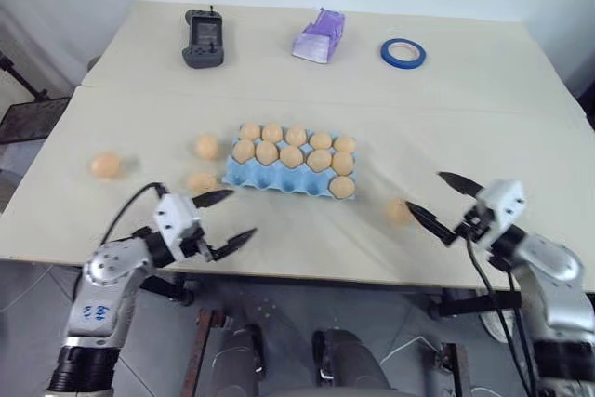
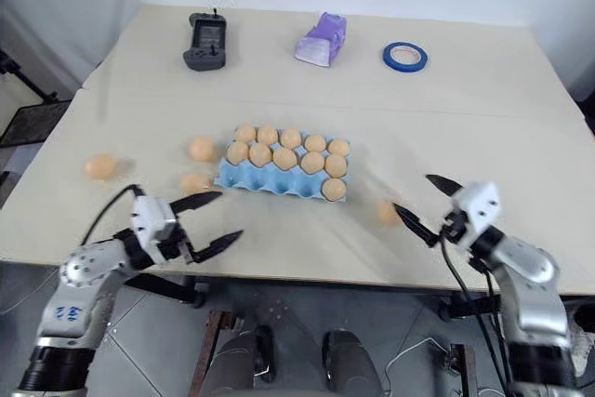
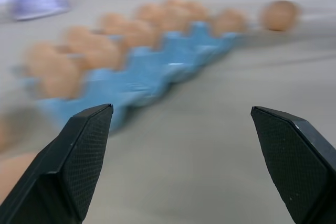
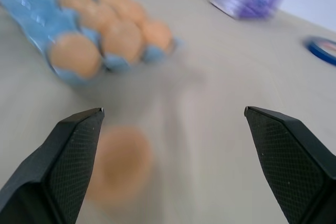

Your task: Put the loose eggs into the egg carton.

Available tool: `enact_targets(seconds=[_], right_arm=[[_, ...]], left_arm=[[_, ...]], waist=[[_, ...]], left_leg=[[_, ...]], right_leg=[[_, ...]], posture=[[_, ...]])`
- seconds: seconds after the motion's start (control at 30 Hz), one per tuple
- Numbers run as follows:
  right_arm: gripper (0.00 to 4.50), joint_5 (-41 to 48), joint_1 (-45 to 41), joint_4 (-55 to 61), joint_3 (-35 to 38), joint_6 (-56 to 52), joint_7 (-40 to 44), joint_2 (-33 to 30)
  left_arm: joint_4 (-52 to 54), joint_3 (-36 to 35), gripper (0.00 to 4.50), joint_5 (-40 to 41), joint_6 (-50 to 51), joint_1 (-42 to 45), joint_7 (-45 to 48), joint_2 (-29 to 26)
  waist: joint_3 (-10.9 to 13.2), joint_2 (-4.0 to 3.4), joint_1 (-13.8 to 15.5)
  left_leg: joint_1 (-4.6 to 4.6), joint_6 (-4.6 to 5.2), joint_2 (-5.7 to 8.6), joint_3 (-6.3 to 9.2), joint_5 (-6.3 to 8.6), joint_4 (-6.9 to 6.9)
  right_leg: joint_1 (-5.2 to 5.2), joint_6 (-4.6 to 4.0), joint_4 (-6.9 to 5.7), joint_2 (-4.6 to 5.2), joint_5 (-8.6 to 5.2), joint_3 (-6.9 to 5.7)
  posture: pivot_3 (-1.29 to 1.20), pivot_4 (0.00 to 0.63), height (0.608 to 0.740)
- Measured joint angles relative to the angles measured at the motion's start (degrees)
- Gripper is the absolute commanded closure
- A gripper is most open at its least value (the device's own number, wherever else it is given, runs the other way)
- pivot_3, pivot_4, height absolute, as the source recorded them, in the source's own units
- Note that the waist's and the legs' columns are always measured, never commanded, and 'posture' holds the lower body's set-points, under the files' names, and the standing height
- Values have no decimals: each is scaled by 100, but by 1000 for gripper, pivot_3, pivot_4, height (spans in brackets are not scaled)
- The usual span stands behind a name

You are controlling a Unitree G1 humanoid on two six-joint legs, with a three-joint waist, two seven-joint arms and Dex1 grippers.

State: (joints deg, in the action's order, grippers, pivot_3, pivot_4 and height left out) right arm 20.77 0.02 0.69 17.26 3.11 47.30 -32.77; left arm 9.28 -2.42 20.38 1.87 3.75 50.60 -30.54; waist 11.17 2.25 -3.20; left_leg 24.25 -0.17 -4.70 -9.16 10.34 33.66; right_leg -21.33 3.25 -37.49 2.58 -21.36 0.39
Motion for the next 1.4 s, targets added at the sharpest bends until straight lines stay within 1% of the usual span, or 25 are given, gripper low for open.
enact_targets(seconds=[0.1,0.2,0.27,0.4,0.5,0.6,0.77,0.8,0.83,0.9,1.03,1.07,1.23,1.33,1.4], right_arm=[[0,24,487,210,197,11,-224,108],[0,14,798,296,196,34,-377,267],[0,7,851,386,156,33,-460,388],[0,2,657,587,-153,-86,-531,443],[0,140,393,630,-283,-362,-566,489],[0,157,193,619,-600,-579,-466,491],[0,-54,-327,-39,-977,-564,-431,634],[395,-65,-419,-194,-1037,-549,-423,676],[606,-90,-515,-352,-1083,-515,-410,725],[1313,-161,-689,-618,-1138,-408,-396,820],[2618,-219,-848,-826,-1224,-210,-318,843],[2707,-237,-881,-827,-1240,-174,-301,851],[2712,-148,-987,-526,-1259,-328,-228,850],[2712,18,-1393,-20,-1396,-667,-169,855],[2712,68,-1906,224,-1598,-942,-186,957]], left_arm=[[-34,316,15,-16,-18,244,222,46],[-106,372,15,-16,-75,481,342,56],[-194,379,15,-22,-128,608,426,57],[-398,404,15,-40,-202,759,500,75],[-556,407,15,-57,-253,800,527,87],[-572,404,15,-76,-317,798,518,89],[-558,348,15,-84,-376,683,435,88],[-555,349,0,-87,-377,657,424,88],[-548,341,0,-88,-380,626,405,88],[-528,341,0,-91,-381,558,380,88],[-473,282,0,-97,-381,407,268,76],[-451,241,0,-104,-381,349,228,52],[-342,4,0,-113,-381,191,38,-6],[-340,-223,0,-113,-375,24,-100,-94],[-353,-443,0,-104,-348,-106,-178,-137]], waist=[[-1,-2,-33],[-9,-16,-53],[-14,-24,-76],[-15,-27,-140],[-15,-27,-137],[-15,-27,-129],[-15,-27,-148],[-15,-27,-144],[-15,-27,-144],[-15,-27,-142],[-15,-27,-140],[-15,-27,-141],[-15,-28,-160],[-15,-28,-197],[-15,-28,-187]], left_leg=[[-7,0,-3,0,-1,6],[-11,1,-3,5,-1,11],[-11,1,-2,5,-1,12],[-9,2,-2,6,-1,13],[-9,2,-2,9,-2,11],[-6,2,-2,10,-2,10],[-7,3,-1,8,-2,15],[-6,3,-1,8,-2,15],[-7,3,-2,9,-2,14],[-6,3,-1,9,-2,13],[-4,3,-2,8,-2,12],[-4,3,-2,8,-2,12],[-4,3,-2,7,-2,15],[-5,-2,-4,7,-5,14],[-5,-7,-6,10,-9,13]], right_leg=[[7,3,-3,-6,2,4],[12,3,-3,-9,5,5],[12,5,-3,-8,6,5],[13,7,-3,-7,7,4],[11,7,-4,-8,7,1],[9,7,-3,-9,6,0],[11,7,-4,-8,7,1],[9,7,-6,-8,7,1],[10,7,-6,-8,7,0],[8,7,-7,-8,7,1],[6,7,-6,-8,6,1],[6,7,-6,-8,6,1],[4,7,-15,-8,6,4],[-5,7,-28,-10,6,8],[-10,3,-31,-12,4,4]], posture=[[0,150,740],[0,150,740],[0,150,740],[0,150,740],[0,150,740],[0,150,740],[0,150,740],[0,150,740],[0,150,740],[0,150,740],[0,150,740],[0,150,740],[0,150,740],[0,150,740],[0,150,740]])
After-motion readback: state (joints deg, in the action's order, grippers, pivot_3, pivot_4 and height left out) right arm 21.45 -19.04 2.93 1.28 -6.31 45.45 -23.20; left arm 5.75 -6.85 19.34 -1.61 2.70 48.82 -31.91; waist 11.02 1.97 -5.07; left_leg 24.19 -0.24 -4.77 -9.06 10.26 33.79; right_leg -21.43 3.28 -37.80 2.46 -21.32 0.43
